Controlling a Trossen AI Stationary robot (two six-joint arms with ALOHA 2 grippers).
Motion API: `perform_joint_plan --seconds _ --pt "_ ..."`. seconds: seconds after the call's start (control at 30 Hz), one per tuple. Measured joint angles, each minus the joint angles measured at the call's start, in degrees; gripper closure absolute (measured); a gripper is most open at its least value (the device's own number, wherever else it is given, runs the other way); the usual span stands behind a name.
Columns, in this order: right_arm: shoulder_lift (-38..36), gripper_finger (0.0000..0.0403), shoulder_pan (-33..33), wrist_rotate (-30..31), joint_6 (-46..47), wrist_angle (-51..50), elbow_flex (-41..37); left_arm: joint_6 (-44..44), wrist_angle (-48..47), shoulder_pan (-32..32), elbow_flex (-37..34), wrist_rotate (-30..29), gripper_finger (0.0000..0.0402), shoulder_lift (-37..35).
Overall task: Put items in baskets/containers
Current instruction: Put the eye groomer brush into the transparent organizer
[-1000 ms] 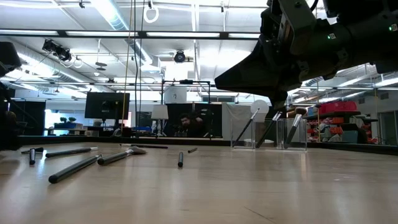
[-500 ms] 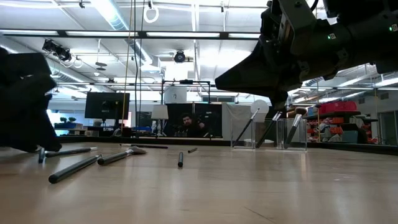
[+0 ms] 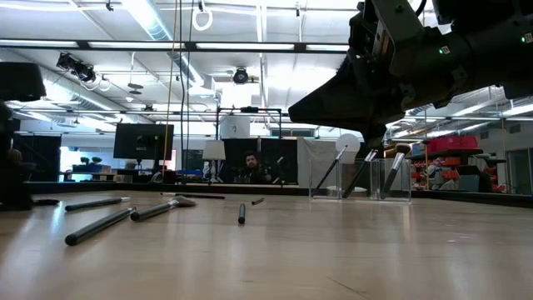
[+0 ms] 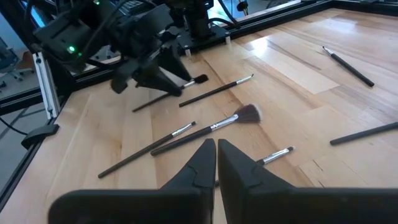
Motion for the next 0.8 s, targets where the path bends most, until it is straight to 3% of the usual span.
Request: perform_joint_plan --seconds 0.5,0.8 --pt "0.00 0.0382 0.00 2.36 0.02 0.02 0.00 3.56 0.14 -8.86 0.00 -0.42 0.0249 -2.04" --pt "0.00 0.0382 -0.02 3.98 0.02 0.02 0.00 12.55 5.12 -9.78 0.00 -4.27 0.0347 -2.04"
